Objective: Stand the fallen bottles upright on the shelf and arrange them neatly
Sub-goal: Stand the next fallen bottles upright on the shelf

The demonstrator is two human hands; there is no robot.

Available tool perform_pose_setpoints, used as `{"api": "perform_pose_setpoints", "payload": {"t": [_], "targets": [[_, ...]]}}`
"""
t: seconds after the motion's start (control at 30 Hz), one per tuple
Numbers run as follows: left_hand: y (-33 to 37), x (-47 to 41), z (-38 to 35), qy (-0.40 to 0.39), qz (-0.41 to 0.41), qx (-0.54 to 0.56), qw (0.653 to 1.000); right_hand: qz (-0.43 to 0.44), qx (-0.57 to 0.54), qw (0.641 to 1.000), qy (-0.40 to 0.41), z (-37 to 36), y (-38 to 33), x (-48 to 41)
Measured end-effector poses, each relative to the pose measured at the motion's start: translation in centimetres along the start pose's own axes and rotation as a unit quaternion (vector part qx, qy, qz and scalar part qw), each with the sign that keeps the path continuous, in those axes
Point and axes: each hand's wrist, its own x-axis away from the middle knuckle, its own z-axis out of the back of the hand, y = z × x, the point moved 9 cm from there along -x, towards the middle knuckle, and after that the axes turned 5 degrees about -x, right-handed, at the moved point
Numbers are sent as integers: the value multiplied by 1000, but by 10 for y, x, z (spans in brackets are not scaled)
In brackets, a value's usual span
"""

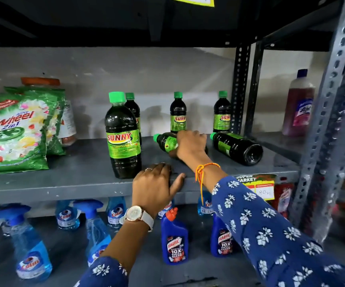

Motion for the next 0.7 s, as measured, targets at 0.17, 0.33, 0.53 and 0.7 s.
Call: {"api": "perform_pose_setpoints", "payload": {"t": [0.17, 0.33, 0.53, 0.7], "targets": [[0, 0, -1, -1, 8, 2, 1000, -27, -381, 918, 105, 17, 36, 1], [1, 0, 0, 7, 5, 3, 1000, -23, -559, 825, 83, -1, 49, 4], [0, 1, 0, 6, 8, -6, 1000, -46, -605, 795, 18, -16, 51, 5], [1, 1, -2, 0, 8, 1, 1000, -51, -474, 879, 25, -16, 51, 10]]}}
